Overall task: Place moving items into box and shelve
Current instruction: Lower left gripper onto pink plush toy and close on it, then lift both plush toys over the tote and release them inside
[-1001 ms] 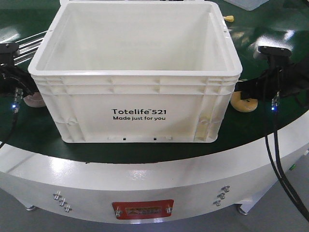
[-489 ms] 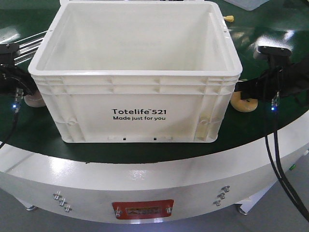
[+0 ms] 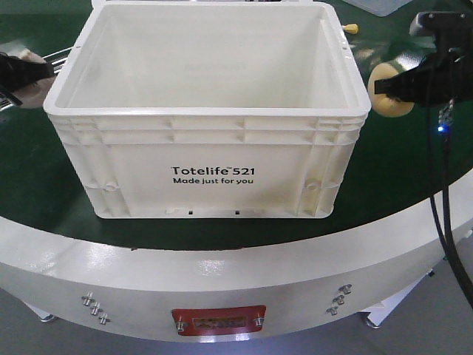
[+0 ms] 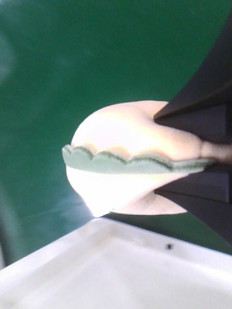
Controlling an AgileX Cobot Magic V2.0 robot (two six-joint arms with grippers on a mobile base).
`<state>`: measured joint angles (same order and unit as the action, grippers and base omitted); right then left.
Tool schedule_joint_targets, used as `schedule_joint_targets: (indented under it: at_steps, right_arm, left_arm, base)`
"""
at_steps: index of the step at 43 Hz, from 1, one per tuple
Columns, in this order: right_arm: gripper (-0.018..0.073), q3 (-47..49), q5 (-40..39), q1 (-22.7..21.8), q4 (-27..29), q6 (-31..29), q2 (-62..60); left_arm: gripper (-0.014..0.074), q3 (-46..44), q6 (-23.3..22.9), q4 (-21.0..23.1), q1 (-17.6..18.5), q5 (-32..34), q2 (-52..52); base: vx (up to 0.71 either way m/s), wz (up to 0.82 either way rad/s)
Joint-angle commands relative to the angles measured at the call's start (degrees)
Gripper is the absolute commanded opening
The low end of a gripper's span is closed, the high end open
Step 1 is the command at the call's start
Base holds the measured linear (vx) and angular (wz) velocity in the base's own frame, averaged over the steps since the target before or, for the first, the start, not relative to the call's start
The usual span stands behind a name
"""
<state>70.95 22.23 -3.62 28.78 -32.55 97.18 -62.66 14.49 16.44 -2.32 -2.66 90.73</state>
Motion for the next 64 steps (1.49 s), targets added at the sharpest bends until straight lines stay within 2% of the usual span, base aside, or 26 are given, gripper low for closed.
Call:
schedule_joint_targets:
  at_steps: [1,11,12,15,31,39,40,51,58,64]
  right_arm:
    - [-0.0004,2.03,-4.79,-0.15,0.64,-1.60,-6.23]
    - [-0.0004,2.03,-5.99,-0.15,1.32,-4.45,-12.40]
    - [-0.0004,2.03,-6.64,1.62,5.03,-7.41,-16.86]
    - [-0.0004,2.03,-7.14,4.44,5.53,-10.41,-17.56]
    - [-0.0004,1.90,-12.90,20.12,6.80,-10.97,-16.93]
    - [0.0006,1.90,-16.12,25.87,6.58,-11.11,-15.47]
    - [0.0171,1.85,-17.23,28.49,7.08,-12.34,-15.07]
    - [0.0494,1.85,-16.67,28.49,9.93,-12.04,-15.07]
    - [0.0635,1.85,-16.78,28.49,10.00,-11.77,-15.07]
    - [0.0656,1.85,-16.40,28.36,10.11,-9.46,-15.07]
  left_arm:
    - [-0.0008,-1.35,-0.28,0.09,0.13,6.35,-6.27]
    - [-0.0008,-1.35,-0.28,-0.02,0.84,8.64,-12.54]
    - [-0.0008,-2.35,0.10,-3.22,5.07,9.42,-15.79]
    - [-0.0008,-3.25,0.04,-4.90,7.59,8.64,-15.87]
    - [-0.0006,-4.30,0.04,-4.82,18.63,9.63,-13.54]
    - [0.0003,-4.30,0.09,-4.86,22.20,11.35,-12.31]
    - [0.0167,-4.24,0.04,-4.86,22.98,12.27,-12.18]
    - [0.0464,-4.24,-0.09,-4.79,22.98,11.45,-12.18]
    - [0.0594,-4.24,-0.09,-4.79,22.98,11.34,-12.18]
    - [0.0622,-4.24,-0.09,-4.79,22.98,10.91,-12.18]
  base:
    - [0.00,0.00]
    - [0.00,0.00]
    - [0.00,0.00]
    - [0.00,0.00]
    - [0.00,0.00]
    - [0.00,0.00]
    - [0.00,0.00]
    - [0.00,0.00]
    - [0.00,0.00]
    - [0.00,0.00]
